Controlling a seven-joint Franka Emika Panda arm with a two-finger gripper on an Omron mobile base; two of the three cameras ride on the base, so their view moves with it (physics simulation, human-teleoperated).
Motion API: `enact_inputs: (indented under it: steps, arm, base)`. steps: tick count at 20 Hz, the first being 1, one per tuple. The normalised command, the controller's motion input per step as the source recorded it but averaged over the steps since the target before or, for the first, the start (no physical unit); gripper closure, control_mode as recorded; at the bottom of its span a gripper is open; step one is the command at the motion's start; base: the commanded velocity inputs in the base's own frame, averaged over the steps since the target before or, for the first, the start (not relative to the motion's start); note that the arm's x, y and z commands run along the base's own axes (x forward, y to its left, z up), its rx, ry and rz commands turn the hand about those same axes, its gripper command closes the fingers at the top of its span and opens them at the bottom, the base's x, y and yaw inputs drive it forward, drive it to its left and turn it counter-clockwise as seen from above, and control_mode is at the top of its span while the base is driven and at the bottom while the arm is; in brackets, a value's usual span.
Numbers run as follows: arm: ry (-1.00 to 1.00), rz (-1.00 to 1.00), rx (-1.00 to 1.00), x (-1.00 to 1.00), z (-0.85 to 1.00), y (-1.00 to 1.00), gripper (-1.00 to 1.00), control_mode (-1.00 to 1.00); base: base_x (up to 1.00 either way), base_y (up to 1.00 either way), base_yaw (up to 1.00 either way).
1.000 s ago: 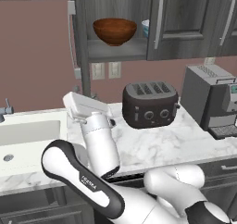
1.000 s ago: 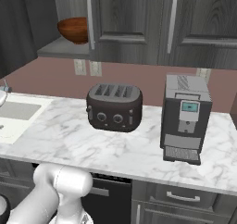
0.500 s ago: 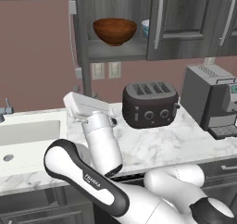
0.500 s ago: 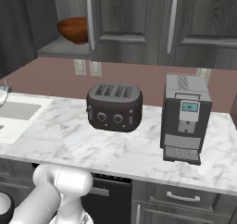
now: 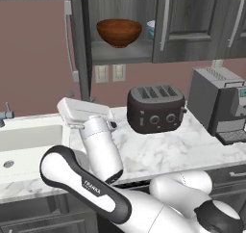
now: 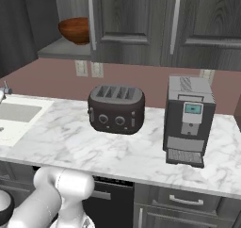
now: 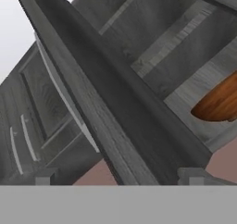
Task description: Open the cabinet. Pick the bowls from the counter and place them in the cabinet. Then close the cabinet.
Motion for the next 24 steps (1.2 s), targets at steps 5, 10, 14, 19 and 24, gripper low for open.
enact_inputs:
  steps: [5,10,14,19,24]
  arm:
    - [0.03,-0.10,0.00,0.00,0.00,0.80,-1.00,-1.00]
    - [-0.01,-0.13,0.03,-0.37,0.00,0.77,-1.00,-1.00]
    - [-0.11,-0.26,0.15,-1.00,-0.02,0.01,-1.00,-1.00]
    - [-0.24,-0.36,0.11,-1.00,-0.01,0.08,-1.00,-1.00]
    - [-0.15,-0.28,0.05,-0.83,0.00,0.63,-1.00,-1.00]
  base:
    - [0.00,0.00,0.00]
    - [0.00,0.00,0.00]
    - [0.00,0.00,0.00]
    - [0.00,0.00,0.00]
    - [0.00,0.00,0.00]
